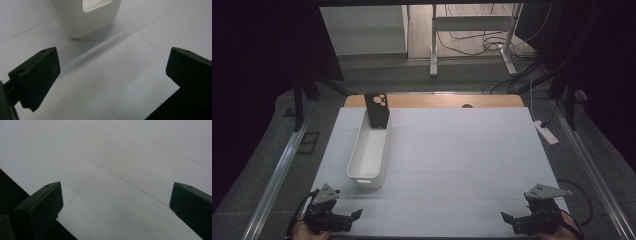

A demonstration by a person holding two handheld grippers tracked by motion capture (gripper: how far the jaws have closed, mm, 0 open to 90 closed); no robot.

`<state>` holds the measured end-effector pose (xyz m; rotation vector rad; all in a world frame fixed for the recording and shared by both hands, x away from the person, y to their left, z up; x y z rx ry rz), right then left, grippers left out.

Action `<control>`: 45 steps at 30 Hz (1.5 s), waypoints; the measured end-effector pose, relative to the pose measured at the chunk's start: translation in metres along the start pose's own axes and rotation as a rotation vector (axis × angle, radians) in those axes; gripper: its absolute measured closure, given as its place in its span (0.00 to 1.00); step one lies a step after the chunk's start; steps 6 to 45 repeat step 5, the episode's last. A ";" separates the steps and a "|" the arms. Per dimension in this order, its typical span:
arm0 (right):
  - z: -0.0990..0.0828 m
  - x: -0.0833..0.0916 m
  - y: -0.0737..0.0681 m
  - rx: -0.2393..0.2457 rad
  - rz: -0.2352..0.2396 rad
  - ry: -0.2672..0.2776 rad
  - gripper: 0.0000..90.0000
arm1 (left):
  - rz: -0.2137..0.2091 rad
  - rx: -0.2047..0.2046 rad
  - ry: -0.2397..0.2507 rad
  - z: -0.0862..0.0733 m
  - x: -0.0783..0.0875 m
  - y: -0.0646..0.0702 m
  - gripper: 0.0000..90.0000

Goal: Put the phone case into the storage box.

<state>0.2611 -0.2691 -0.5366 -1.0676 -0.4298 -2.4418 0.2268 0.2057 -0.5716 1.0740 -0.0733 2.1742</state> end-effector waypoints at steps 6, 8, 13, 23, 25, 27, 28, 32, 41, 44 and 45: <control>-0.001 0.000 0.001 0.000 -0.001 0.000 0.00 | -0.007 0.007 0.003 0.001 0.000 0.000 0.00; -0.001 0.000 0.001 0.000 -0.001 0.000 0.00 | -0.007 0.007 0.003 0.001 0.000 0.000 0.00; -0.001 0.000 0.001 0.000 -0.001 0.000 0.00 | -0.007 0.007 0.003 0.001 0.000 0.000 0.00; -0.001 0.000 0.001 0.000 -0.001 0.000 0.00 | -0.007 0.007 0.003 0.001 0.000 0.000 0.00; -0.001 0.000 0.001 0.000 -0.001 0.000 0.00 | -0.007 0.007 0.003 0.001 0.000 0.000 0.00; -0.001 0.000 0.001 0.000 -0.001 0.000 0.00 | -0.007 0.007 0.003 0.001 0.000 0.000 0.00; -0.001 0.000 0.001 0.000 -0.001 0.000 0.00 | -0.007 0.007 0.003 0.001 0.000 0.000 0.00; -0.001 0.000 0.001 0.000 -0.001 0.000 0.00 | -0.007 0.007 0.003 0.001 0.000 0.000 0.00; -0.001 0.000 0.001 0.000 -0.001 0.000 0.00 | -0.007 0.007 0.003 0.001 0.000 0.000 0.00; -0.001 0.000 0.001 0.000 -0.001 0.000 0.00 | -0.007 0.007 0.003 0.001 0.000 0.000 0.00; -0.001 0.000 0.001 0.000 -0.001 0.000 0.00 | -0.007 0.007 0.003 0.001 0.000 0.000 0.00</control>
Point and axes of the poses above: each handheld gripper's, and its own axes: x roughly backward along the jaws, z roughly out of its top, y roughly to its right, the point moved 10 cm from there along -x, roughly forward along the jaws, and after that the axes turned 11 degrees about -z, right-handed, at the moved point
